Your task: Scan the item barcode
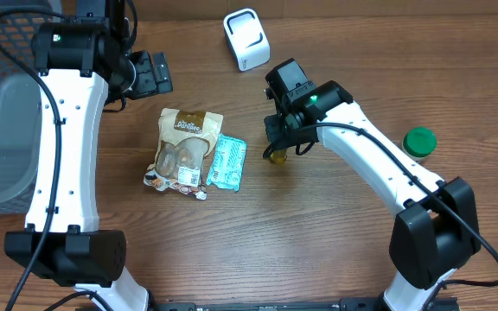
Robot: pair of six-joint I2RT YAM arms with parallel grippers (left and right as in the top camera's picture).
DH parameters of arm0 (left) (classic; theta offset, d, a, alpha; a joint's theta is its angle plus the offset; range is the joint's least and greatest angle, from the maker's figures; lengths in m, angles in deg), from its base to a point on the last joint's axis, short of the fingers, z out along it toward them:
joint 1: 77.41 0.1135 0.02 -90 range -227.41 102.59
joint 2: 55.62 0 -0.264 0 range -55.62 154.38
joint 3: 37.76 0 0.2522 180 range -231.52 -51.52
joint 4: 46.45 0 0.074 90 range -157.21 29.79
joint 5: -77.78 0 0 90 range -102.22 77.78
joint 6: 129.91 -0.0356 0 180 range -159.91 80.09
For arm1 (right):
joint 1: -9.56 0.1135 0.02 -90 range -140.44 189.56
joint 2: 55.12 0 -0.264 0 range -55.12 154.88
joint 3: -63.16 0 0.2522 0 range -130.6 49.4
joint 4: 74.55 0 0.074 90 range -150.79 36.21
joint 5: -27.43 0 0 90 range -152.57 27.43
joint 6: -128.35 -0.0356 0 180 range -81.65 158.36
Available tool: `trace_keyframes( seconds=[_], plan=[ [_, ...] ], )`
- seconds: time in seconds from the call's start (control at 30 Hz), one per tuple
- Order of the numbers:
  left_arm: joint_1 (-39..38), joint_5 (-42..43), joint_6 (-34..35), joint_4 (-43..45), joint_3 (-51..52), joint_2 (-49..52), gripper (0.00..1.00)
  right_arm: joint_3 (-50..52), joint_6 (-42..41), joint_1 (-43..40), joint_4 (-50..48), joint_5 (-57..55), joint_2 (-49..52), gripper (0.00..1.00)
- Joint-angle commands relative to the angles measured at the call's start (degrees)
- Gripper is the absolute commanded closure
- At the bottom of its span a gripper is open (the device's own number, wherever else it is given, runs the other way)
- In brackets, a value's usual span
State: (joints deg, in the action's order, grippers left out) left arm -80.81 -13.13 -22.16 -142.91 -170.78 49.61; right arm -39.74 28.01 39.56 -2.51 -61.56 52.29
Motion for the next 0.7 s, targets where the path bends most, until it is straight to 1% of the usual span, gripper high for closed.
trace_keyframes(
  seconds=[0.0,0.07,0.1,0.17,0.2,0.27,0.4,0.53,0.67],
  plan=[
    [-0.37,0.31,-0.63,0.22,-0.85,0.09,0.0,-0.24,0.37,0.15,0.28,2.27,-0.04,0.54],
    [-0.37,0.31,-0.63,0.22,-0.85,0.09,0.0,-0.24,0.37,0.15,0.26,2.27,-0.04,0.4],
    [-0.37,0.31,-0.63,0.22,-0.85,0.09,0.0,-0.24,0.35,0.15,0.11,2.27,-0.04,0.36],
    [-0.37,0.31,-0.63,0.22,-0.85,0.09,0.01,-0.44,0.26,0.15,-0.37,2.29,-0.04,0.24],
    [-0.37,0.31,-0.63,0.22,-0.85,0.09,0.01,-1.03,-0.2,0.15,-0.37,2.32,-0.04,0.21],
    [-0.37,0.31,-0.63,0.22,-0.85,0.09,0.0,-2.75,-0.55,0.15,-0.28,2.29,-0.04,0.11],
    [-0.37,0.31,-0.63,0.22,-0.85,0.09,0.0,-7.65,-0.87,0.07,-0.37,0.96,-0.04,0.0],
    [-0.37,0.31,-0.63,0.22,-0.85,0.09,0.0,-10.1,-4.87,-0.9,-3.54,-5.6,-0.04,0.0],
    [-0.37,0.31,-0.63,0.22,-0.85,0.09,0.0,-9.92,-5.03,-2.27,-4.52,-7.21,-0.02,0.0]
  ],
)
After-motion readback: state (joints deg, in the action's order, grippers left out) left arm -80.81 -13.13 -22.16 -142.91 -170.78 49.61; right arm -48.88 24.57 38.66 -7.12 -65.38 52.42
